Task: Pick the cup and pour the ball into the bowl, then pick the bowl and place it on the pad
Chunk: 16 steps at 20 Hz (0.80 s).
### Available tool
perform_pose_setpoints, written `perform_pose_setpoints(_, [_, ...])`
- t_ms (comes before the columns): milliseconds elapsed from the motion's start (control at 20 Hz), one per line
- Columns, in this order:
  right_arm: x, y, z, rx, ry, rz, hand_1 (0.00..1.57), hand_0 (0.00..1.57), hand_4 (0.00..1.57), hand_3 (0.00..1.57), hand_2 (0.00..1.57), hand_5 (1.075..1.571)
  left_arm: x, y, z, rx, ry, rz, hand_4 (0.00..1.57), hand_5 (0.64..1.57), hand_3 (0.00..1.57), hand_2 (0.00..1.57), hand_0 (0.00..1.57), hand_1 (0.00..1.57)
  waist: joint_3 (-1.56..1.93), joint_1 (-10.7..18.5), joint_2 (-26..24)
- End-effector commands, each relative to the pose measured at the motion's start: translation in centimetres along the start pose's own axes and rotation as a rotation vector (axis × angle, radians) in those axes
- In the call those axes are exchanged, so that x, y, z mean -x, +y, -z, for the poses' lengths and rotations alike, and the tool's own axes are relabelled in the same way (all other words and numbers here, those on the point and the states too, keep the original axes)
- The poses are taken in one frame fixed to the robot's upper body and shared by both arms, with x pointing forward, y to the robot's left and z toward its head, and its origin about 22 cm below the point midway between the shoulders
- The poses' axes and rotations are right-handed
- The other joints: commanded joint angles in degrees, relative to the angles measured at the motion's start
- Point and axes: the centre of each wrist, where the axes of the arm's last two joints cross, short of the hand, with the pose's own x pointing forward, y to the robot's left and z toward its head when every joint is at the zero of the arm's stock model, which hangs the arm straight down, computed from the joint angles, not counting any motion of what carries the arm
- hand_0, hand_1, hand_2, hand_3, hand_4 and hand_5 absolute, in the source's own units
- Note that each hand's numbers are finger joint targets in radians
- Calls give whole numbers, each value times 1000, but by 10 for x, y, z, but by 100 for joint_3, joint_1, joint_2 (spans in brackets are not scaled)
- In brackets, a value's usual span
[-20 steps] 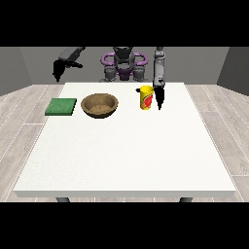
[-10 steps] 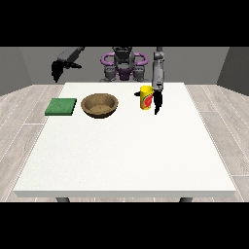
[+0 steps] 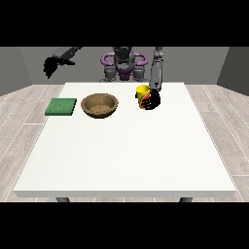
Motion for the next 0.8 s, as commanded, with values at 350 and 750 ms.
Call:
perform_pose_setpoints(350, [30, -12, -17, 68, 231, 35, 0, 0, 0, 0, 0, 1569, -28, 82, 109, 158, 93, 519, 1571, 1291, 1571, 1571, 1450, 1450, -35, 378, -1390])
perform_pose_setpoints(750, [54, -19, -37, 62, 250, 62, 0, 0, 0, 0, 0, 1568, -63, 22, 135, 233, 84, 735, 1512, 1267, 1571, 1571, 1490, 1490, -47, 323, -1506])
